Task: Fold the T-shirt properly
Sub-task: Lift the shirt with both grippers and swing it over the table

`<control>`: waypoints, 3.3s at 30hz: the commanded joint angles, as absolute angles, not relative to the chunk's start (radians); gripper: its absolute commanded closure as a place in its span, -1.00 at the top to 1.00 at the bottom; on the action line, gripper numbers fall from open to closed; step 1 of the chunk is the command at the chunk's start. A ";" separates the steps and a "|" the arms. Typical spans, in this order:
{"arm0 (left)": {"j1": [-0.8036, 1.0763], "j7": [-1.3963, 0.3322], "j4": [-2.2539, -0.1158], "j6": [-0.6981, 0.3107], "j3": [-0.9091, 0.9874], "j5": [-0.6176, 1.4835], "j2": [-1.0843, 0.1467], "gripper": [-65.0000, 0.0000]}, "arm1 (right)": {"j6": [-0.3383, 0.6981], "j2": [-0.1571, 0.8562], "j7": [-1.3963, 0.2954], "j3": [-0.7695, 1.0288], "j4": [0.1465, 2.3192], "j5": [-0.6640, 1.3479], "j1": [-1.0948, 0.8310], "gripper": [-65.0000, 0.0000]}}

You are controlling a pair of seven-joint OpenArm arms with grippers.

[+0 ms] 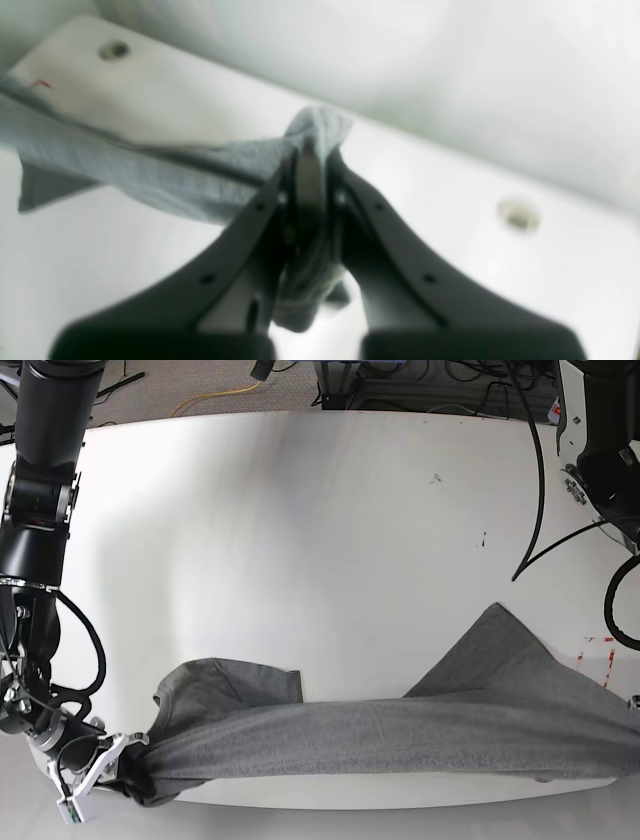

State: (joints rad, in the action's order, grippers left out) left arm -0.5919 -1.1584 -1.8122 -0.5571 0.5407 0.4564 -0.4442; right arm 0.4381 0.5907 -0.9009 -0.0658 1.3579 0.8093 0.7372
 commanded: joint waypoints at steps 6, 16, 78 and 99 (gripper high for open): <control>-0.437 -1.193 -1.902 -0.555 0.599 0.522 -0.464 -0.90 | 0.437 0.605 -0.872 0.030 1.442 0.895 0.564 -1.00; -0.145 -1.193 -1.937 -0.555 0.687 0.615 -0.456 -0.90 | 0.437 0.605 -0.905 0.142 1.560 0.967 0.275 -1.00; -0.697 -0.998 -1.790 -0.547 0.568 0.108 -0.280 -0.89 | 0.437 0.427 -0.931 0.274 1.059 0.727 0.915 -1.00; -1.026 -1.044 -1.678 -0.645 0.456 0.151 -0.426 -0.89 | 0.456 0.538 -0.984 0.031 1.055 0.819 1.170 -1.00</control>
